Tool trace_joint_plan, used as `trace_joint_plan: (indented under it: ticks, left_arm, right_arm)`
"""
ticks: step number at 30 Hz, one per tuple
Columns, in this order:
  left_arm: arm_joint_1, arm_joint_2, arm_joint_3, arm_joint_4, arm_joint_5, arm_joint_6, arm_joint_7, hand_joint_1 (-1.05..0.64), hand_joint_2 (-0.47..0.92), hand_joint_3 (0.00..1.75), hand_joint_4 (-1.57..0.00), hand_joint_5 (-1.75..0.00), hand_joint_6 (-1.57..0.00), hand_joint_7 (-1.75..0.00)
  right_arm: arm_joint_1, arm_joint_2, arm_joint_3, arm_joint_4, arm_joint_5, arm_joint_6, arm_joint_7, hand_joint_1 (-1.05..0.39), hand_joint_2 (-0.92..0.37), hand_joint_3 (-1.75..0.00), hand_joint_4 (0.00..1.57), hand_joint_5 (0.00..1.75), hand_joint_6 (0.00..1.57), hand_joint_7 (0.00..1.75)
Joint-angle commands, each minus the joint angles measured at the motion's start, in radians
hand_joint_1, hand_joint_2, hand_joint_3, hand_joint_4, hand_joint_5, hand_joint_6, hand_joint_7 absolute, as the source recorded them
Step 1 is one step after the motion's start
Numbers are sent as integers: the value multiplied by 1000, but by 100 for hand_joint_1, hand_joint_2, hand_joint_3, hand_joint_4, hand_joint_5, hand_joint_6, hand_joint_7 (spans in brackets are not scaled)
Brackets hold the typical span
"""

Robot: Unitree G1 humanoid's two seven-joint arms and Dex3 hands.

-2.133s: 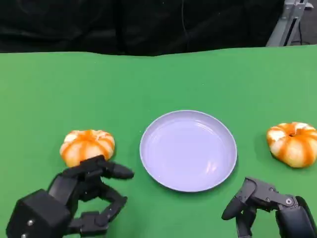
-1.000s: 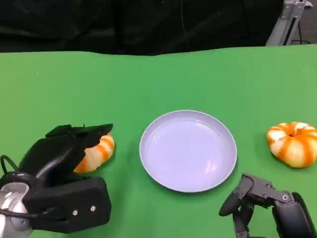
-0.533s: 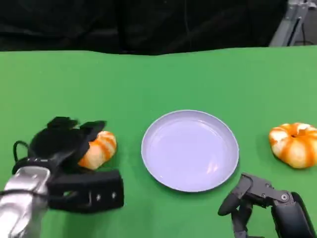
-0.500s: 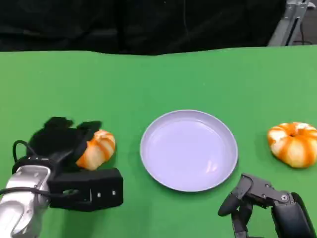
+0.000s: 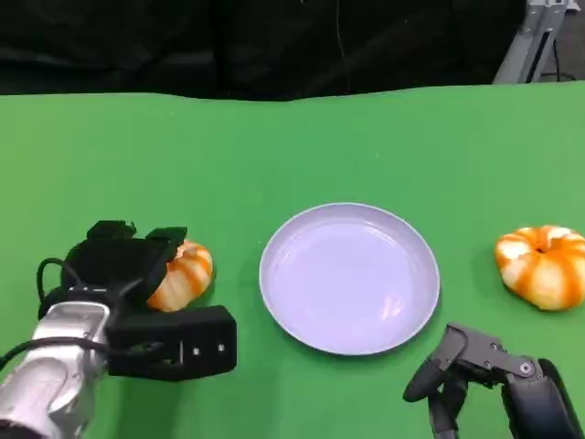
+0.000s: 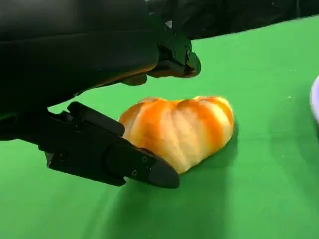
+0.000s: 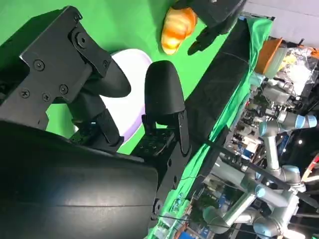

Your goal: Grasp the bread from the table and place it into the plate.

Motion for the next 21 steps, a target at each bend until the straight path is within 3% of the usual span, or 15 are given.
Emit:
trace_joint_plan:
  ticks: [1, 11, 15, 20, 21]
  left_arm:
    - [-47, -21, -30, 113, 3, 24, 48, -54, 90, 0, -1, -41, -25, -2]
    - [-89, -35, -54, 200, -28, 22, 81, -52, 90, 0, -1, -40, -25, -1]
    - [-149, -75, -70, 360, -57, -33, 97, -50, 91, 0, -4, -41, -27, -1]
    - [-191, -91, -74, 478, -102, -126, 142, -40, 92, 2, -18, -37, -38, -2]
    - [-196, -91, -71, 492, -115, -145, 148, -31, 92, 5, -41, -31, -52, -3]
  right_arm:
    - [9, -5, 1, -15, 10, -3, -4, 6, -25, -154, 92, 175, 84, 139]
    - [15, -1, 5, -27, 6, 12, -6, 6, -25, -152, 91, 175, 84, 138]
    - [12, -3, 5, -17, 13, 3, -5, 5, -25, -152, 92, 175, 83, 138]
    - [10, -5, 4, -12, 11, -3, -9, 5, -24, -152, 92, 175, 84, 138]
    - [10, -5, 4, -11, 14, -4, -9, 4, -25, -152, 92, 175, 84, 138]
